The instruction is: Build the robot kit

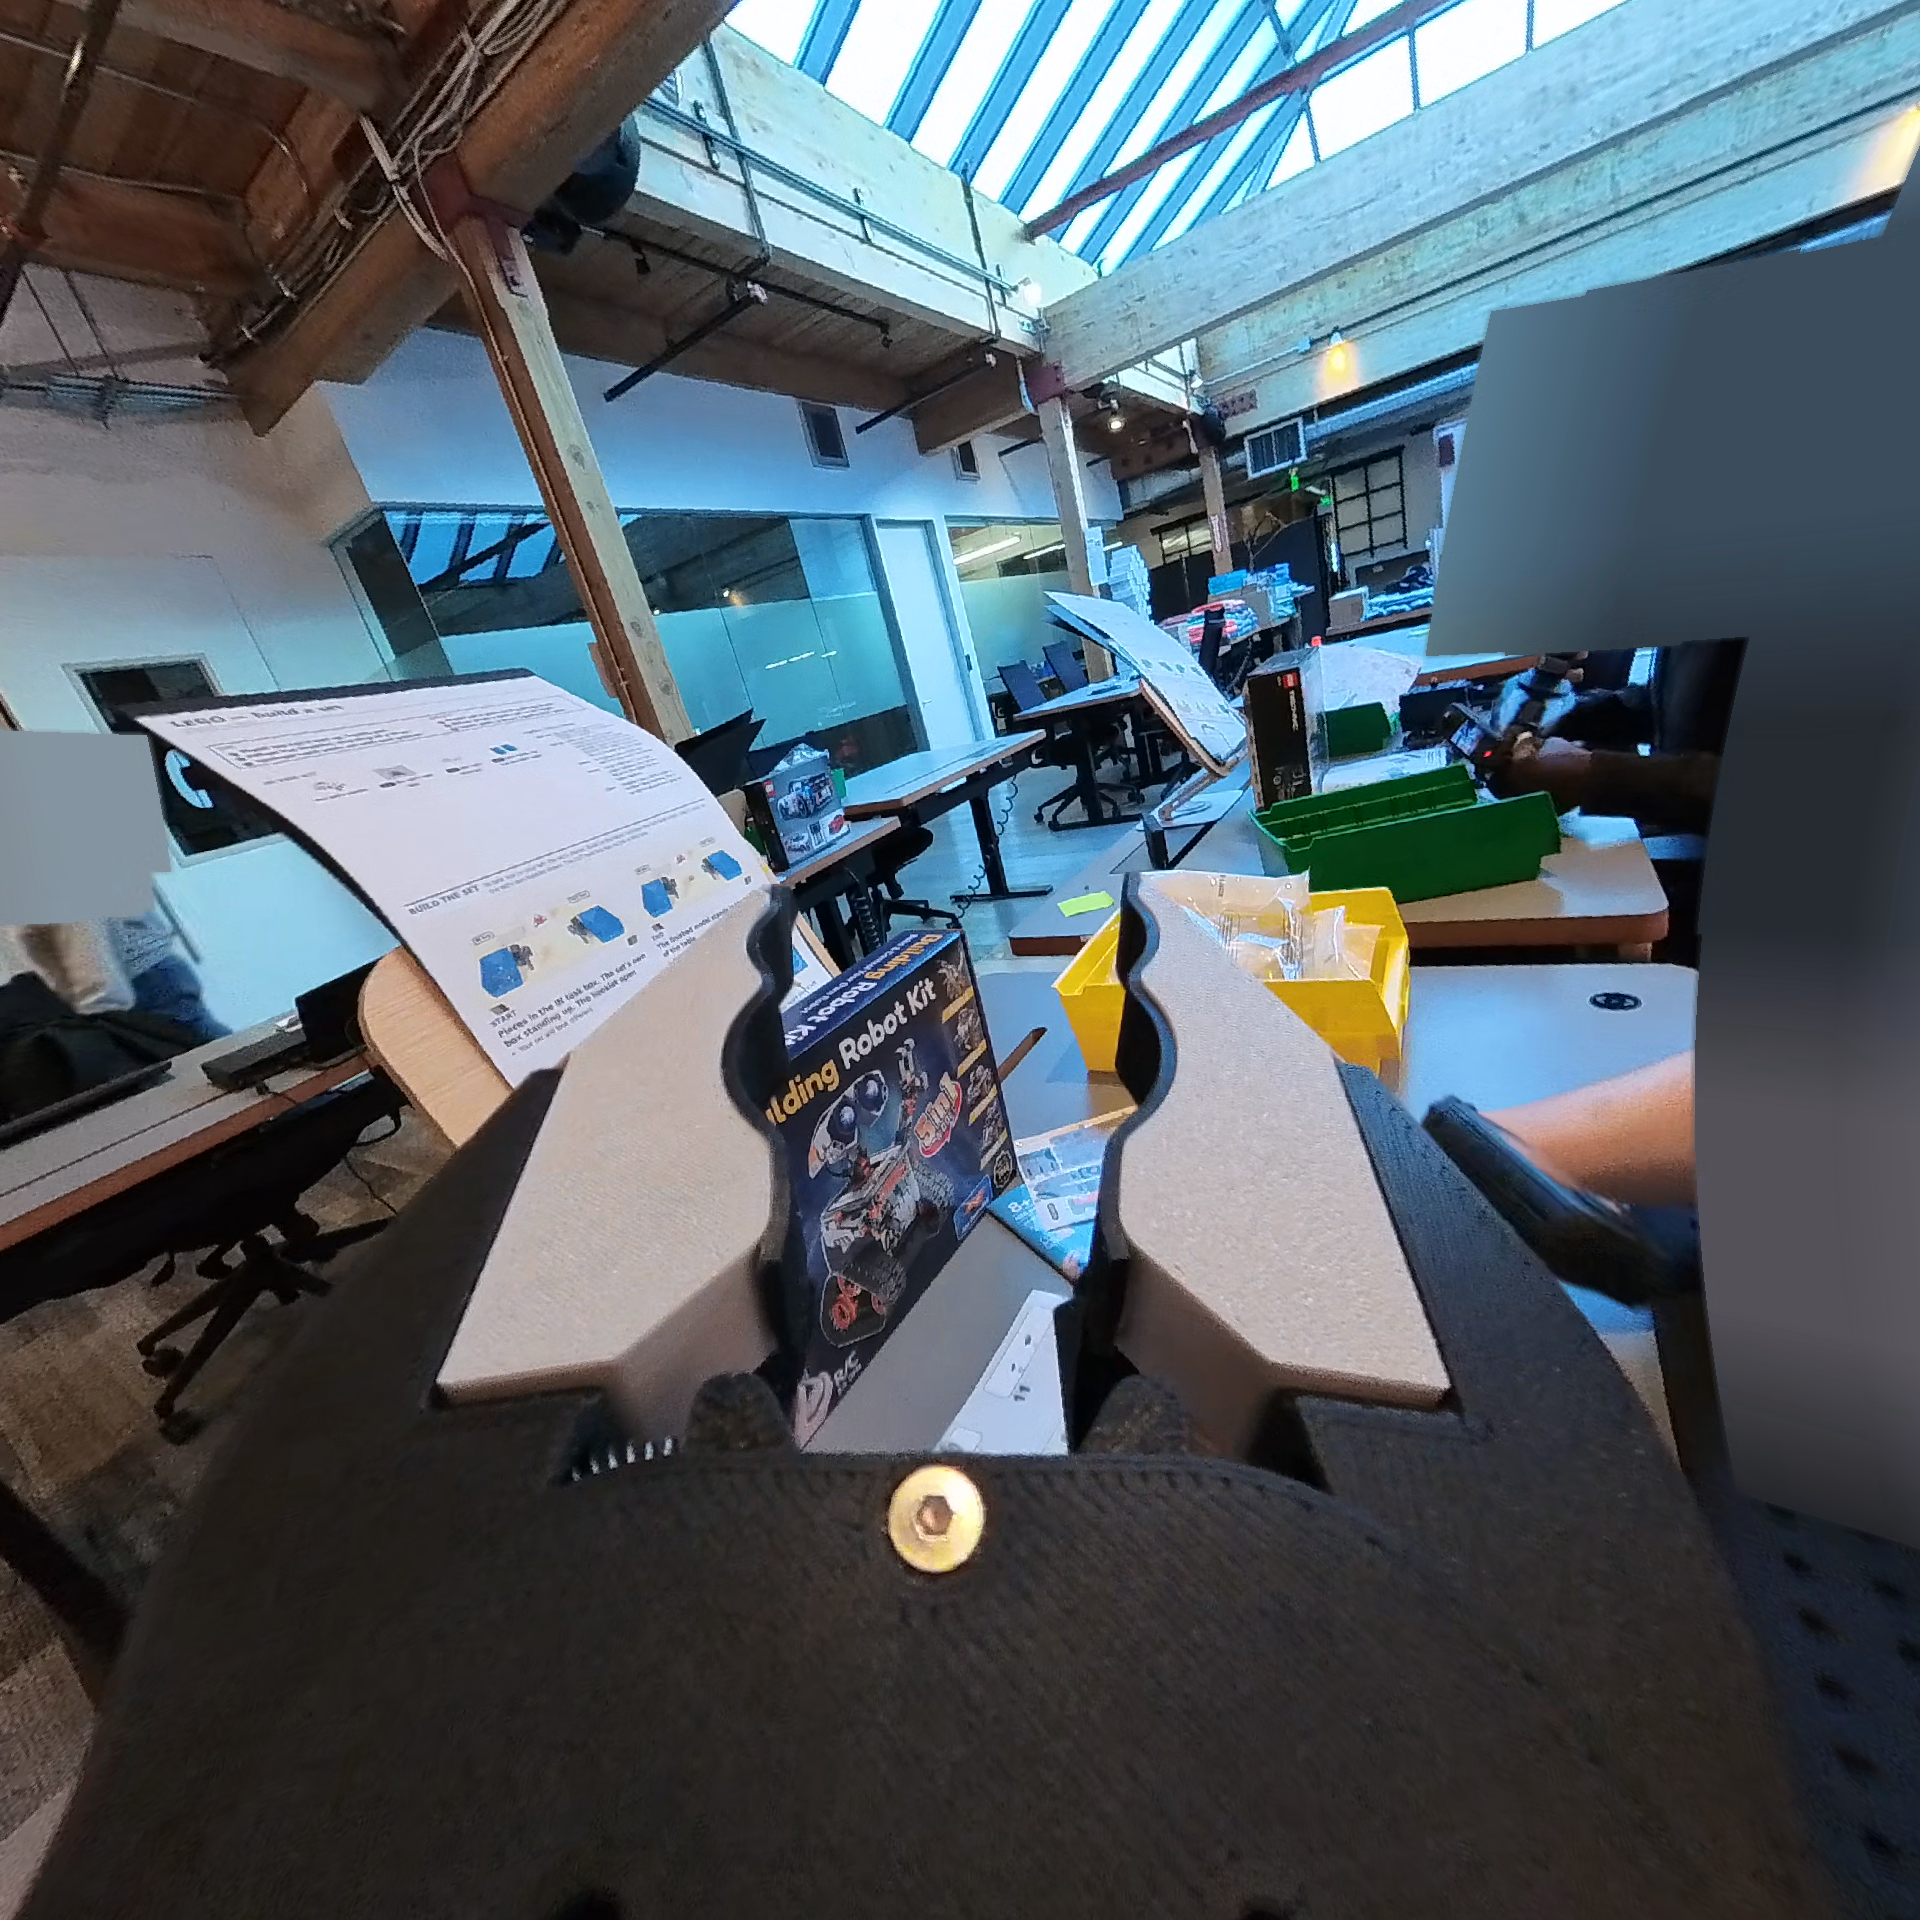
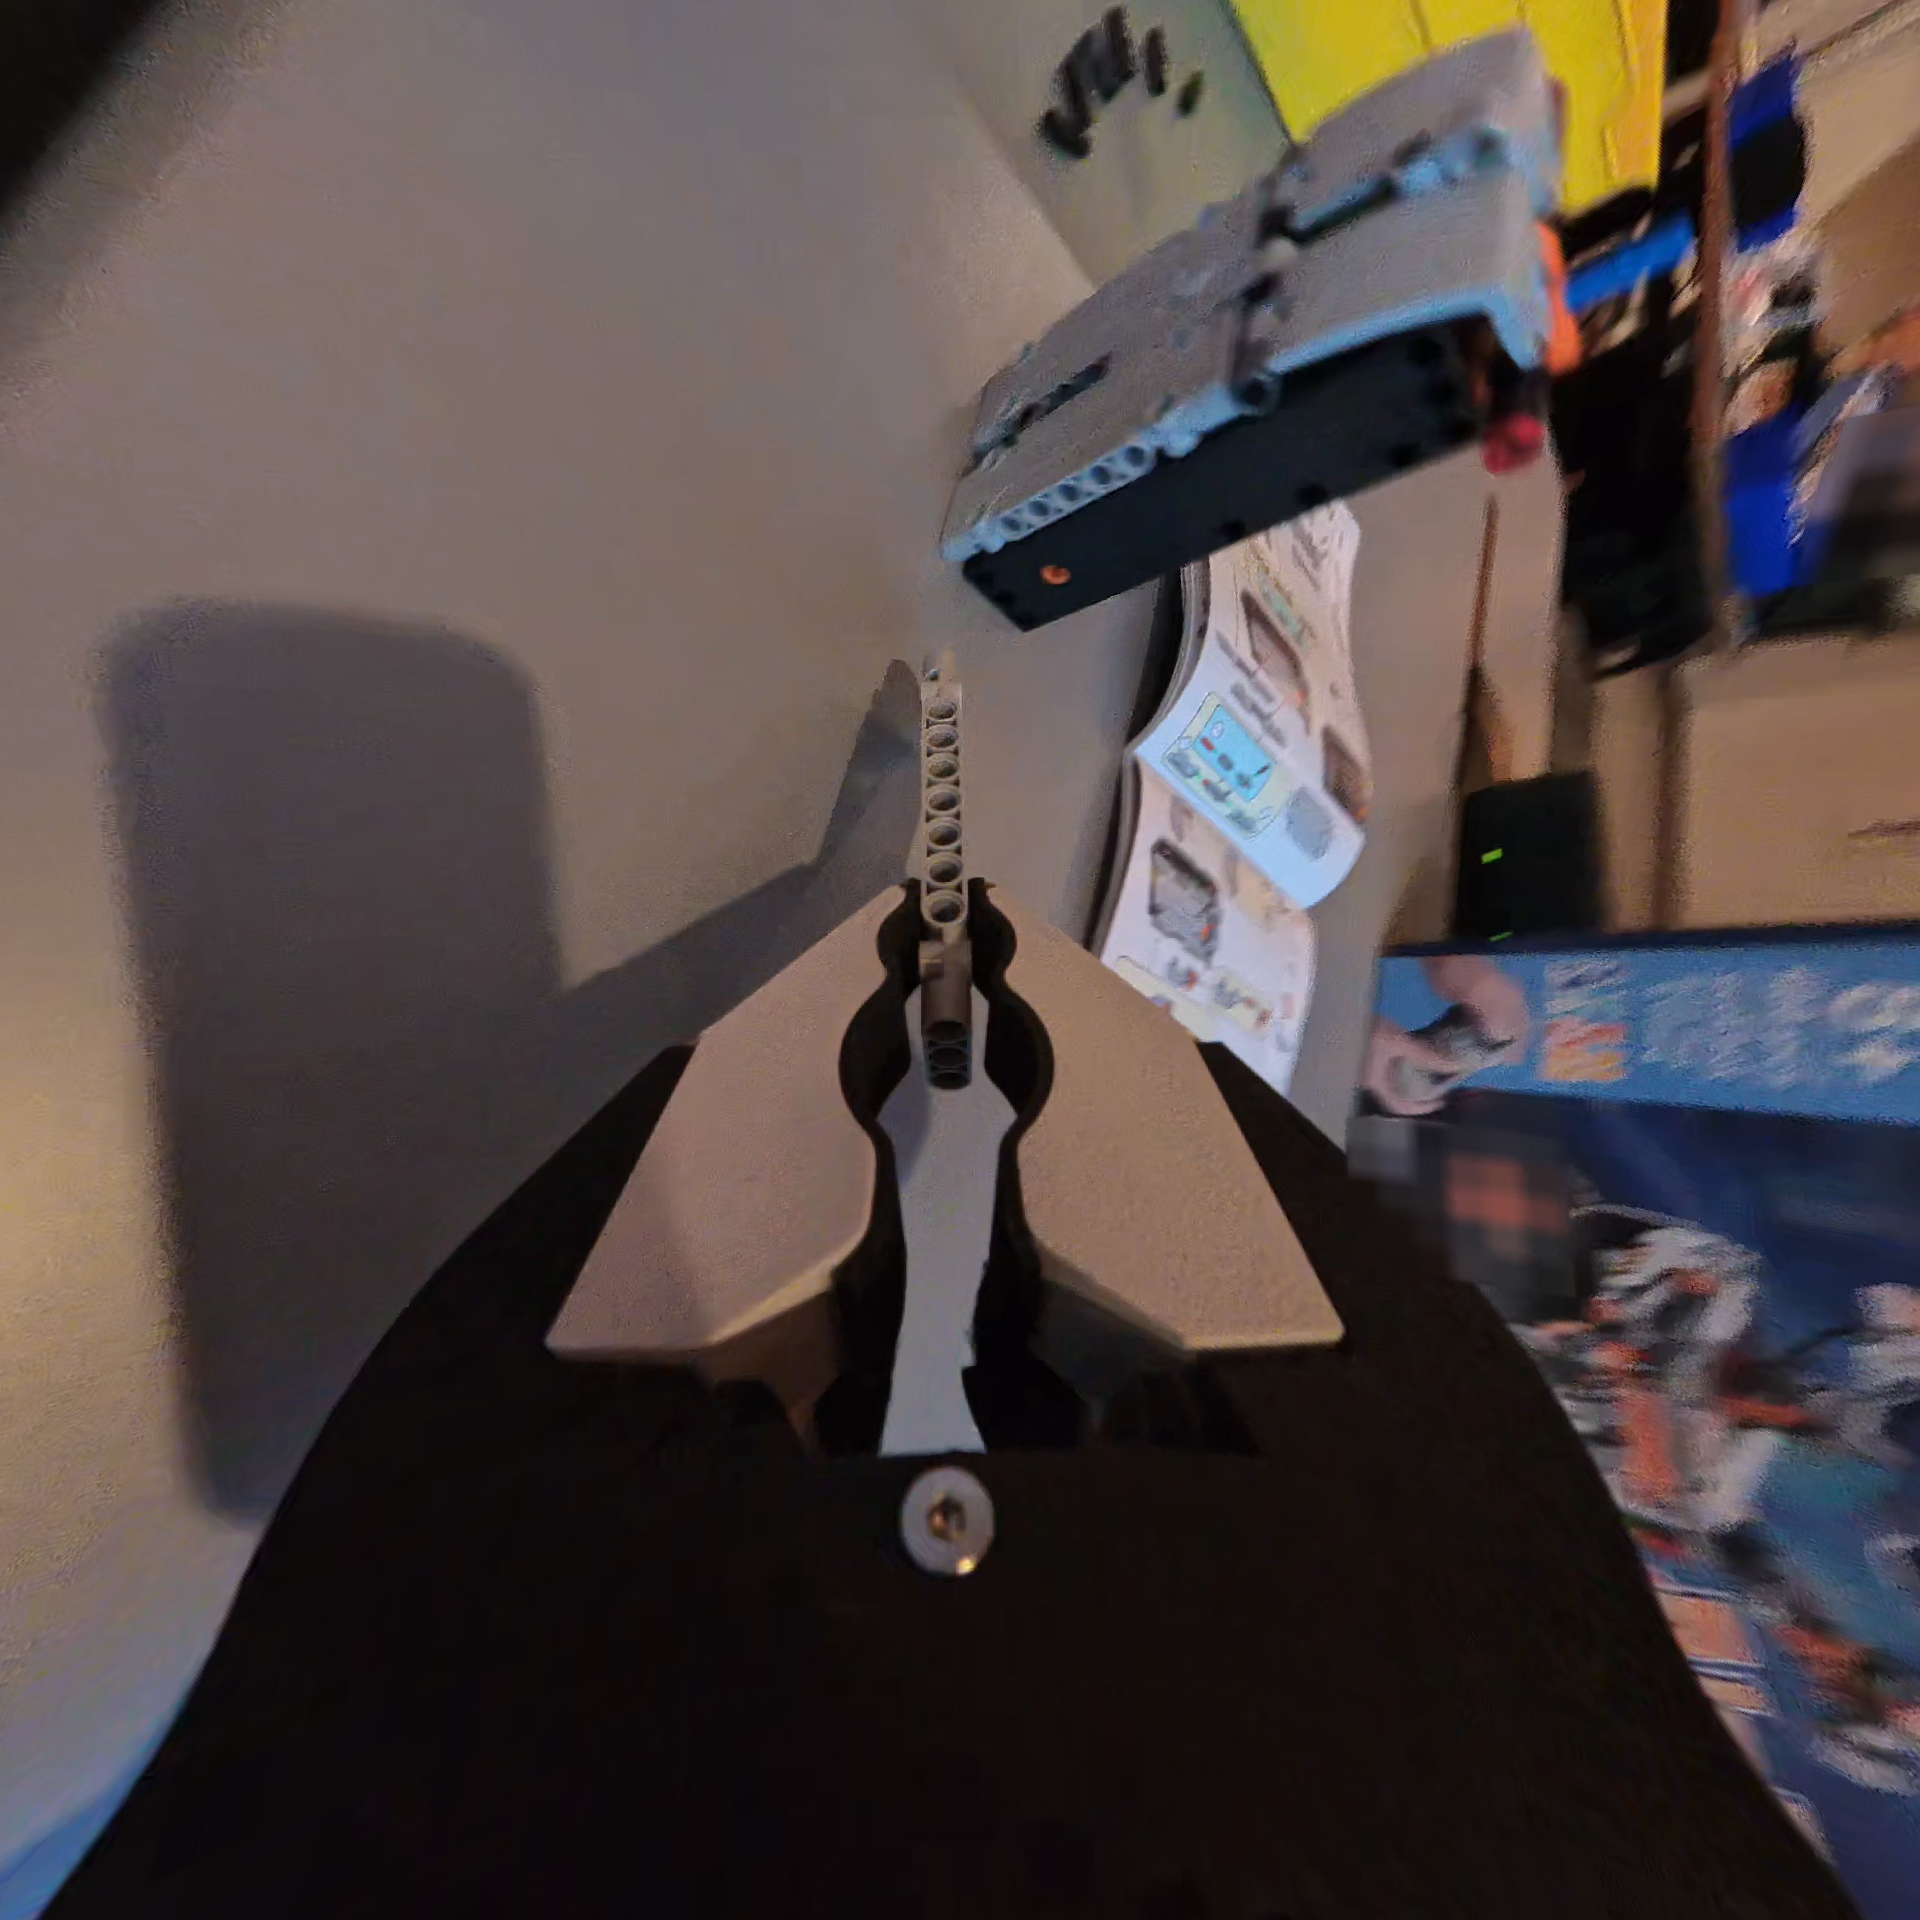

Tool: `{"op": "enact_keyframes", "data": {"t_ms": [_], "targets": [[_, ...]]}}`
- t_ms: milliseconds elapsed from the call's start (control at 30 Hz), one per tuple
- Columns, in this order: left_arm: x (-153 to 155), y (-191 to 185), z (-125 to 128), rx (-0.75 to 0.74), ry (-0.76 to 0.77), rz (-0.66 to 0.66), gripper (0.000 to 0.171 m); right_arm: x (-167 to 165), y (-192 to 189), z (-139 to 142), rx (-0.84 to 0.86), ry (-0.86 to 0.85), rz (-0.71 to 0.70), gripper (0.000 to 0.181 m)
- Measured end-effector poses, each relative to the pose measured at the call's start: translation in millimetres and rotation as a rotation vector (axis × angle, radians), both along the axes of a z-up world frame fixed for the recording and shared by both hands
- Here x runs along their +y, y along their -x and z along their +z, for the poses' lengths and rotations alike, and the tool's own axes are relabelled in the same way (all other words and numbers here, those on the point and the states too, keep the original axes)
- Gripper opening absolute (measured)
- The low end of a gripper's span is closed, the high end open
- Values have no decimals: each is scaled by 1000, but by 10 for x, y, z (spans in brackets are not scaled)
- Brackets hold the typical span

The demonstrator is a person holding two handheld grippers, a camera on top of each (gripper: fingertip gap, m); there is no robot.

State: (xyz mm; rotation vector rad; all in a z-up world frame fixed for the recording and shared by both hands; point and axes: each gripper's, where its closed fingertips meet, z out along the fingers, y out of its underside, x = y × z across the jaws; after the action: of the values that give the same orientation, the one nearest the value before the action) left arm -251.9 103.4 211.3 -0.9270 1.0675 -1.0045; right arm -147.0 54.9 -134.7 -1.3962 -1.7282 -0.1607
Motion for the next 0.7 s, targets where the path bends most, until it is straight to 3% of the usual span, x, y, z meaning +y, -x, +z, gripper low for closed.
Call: {"op": "enact_keyframes", "data": {"t_ms": [100, 200, 433, 700], "targets": [[-8, 37, 27, -13, -1, 0, 61, 75, -9, -20, -120, -201, 77, 7], [-5, 84, 40, -19, -7, 11, 62, 120, -8, -61, -157, -267, 128, 7], [28, 171, 79, -49, 10, 13, 62, 134, -79, -186, -266, -275, 204, 14], [59, 248, 92, -62, 16, 25, 62, 70, -319, -167, -352, -177, 190, 22]]}}
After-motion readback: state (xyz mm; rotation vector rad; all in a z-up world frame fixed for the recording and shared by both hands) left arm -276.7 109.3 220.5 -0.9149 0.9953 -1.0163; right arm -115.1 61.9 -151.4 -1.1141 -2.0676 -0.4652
